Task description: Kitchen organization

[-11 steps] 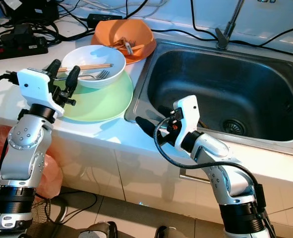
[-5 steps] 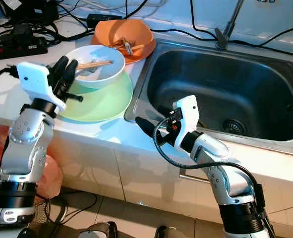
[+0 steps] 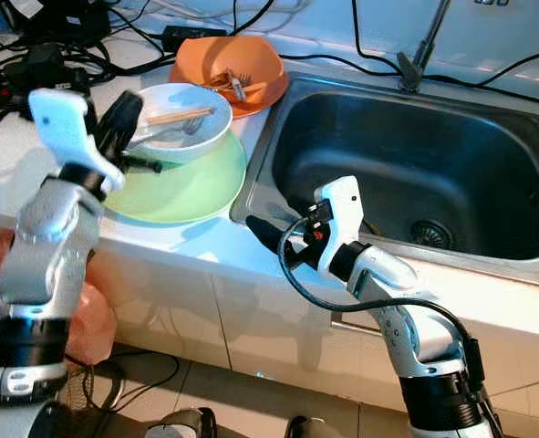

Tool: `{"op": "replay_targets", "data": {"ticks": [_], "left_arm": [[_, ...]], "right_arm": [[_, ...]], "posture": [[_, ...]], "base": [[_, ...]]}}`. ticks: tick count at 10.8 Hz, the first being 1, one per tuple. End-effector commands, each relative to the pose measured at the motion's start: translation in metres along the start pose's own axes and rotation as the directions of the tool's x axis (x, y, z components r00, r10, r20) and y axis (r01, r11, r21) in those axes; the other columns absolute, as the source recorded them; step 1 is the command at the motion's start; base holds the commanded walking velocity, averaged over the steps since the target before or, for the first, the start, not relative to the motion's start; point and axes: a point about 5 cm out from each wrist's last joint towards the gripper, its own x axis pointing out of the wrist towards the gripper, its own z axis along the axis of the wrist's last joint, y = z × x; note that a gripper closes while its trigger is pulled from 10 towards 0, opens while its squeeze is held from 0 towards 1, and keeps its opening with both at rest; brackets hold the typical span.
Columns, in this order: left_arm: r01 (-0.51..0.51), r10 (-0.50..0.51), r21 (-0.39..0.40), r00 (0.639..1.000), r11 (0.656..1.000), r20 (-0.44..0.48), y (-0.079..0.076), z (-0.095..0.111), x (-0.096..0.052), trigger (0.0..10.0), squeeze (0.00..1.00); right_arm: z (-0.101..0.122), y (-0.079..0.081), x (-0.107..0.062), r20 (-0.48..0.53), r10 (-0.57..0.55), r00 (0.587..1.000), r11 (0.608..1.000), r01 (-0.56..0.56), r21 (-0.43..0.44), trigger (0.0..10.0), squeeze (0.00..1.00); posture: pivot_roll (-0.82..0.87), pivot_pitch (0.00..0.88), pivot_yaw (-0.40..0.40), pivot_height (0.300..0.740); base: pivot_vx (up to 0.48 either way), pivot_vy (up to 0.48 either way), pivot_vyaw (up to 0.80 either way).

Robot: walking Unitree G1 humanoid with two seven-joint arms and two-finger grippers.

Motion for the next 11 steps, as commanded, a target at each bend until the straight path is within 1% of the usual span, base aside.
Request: {"op": "replay_targets", "data": {"ticks": [1, 2, 3, 4, 5, 6, 7, 9, 11], "left_arm": [[0.006, -0.006, -0.014, 1.0, 1.0, -0.007, 0.0, 0.005, 0.002, 0.0, 0.0], [0.009, -0.009, -0.015, 0.999, 1.0, -0.039, 0.001, 0.007, 0.004, 0.0, 0.0], [0.004, -0.006, -0.035, 0.999, 0.999, -0.051, 0.002, 0.01, 0.006, 0.0, 0.0], [0.009, -0.014, -0.05, 0.994, 0.999, -0.109, 0.004, 0.013, 0.01, 0.0, 0.0], [0.014, -0.021, -0.057, 0.992, 0.998, -0.125, 0.004, 0.013, 0.011, 0.0, 0.0], [0.056, -0.064, -0.058, 0.987, 0.997, -0.15, 0.005, 0.021, 0.015, 0.0, 0.0], [0.082, -0.092, -0.074, 0.986, 0.994, -0.139, 0.004, 0.03, 0.018, 0.0, 0.0], [0.132, -0.15, -0.111, 0.972, 0.985, -0.18, 0.003, 0.039, 0.02, 0.0, 0.0], [0.166, -0.186, -0.113, 0.961, 0.98, -0.202, 0.004, 0.044, 0.021, 0.0, 0.0]], "right_arm": [[0.0, 0.0, 0.0, 0.003, -0.001, 1.0, 1.0, 0.001, -0.007, 10.0, 0.61], [0.0, 0.0, 0.001, 0.003, -0.001, 1.0, 1.0, 0.001, -0.007, 10.0, 0.6], [0.0, 0.0, 0.001, 0.004, -0.002, 1.0, 1.0, 0.002, -0.006, 10.0, 0.6], [0.0, 0.0, 0.001, 0.005, -0.003, 1.0, 1.0, 0.003, -0.006, 10.0, 0.59], [0.0, 0.0, 0.001, 0.005, -0.003, 1.0, 1.0, 0.003, -0.006, 10.0, 0.58], [0.0, 0.0, 0.002, 0.006, -0.003, 1.0, 1.0, 0.003, -0.008, 10.0, 0.58], [0.0, 0.0, 0.002, 0.008, -0.003, 1.0, 1.0, 0.003, -0.007, 10.0, 0.57], [0.0, 0.0, 0.003, 0.01, -0.003, 1.0, 1.0, 0.003, -0.005, 10.0, 0.55], [0.0, -0.001, 0.004, 0.01, -0.003, 1.0, 1.0, 0.003, -0.006, 10.0, 0.55]], "posture": [[0.1, 0.119, -0.037, 0.74], [0.1, 0.12, -0.035, 0.74], [0.11, 0.12, -0.035, 0.74], [0.11, 0.121, -0.034, 0.74], [0.11, 0.12, -0.033, 0.74], [0.11, 0.12, -0.032, 0.74], [0.11, 0.121, -0.03, 0.74], [0.11, 0.121, -0.028, 0.74], [0.12, 0.121, -0.029, 0.74]], "base": [[0.0, 0.0, 0.0], [0.0, 0.0, 0.0], [0.0, 0.0, 0.0], [0.0, 0.0, 0.0], [0.0, 0.0, 0.0], [0.0, 0.0, 0.0], [0.0, 0.0, 0.0], [0.0, 0.0, 0.0], [0.0, 0.0, 0.0]]}}
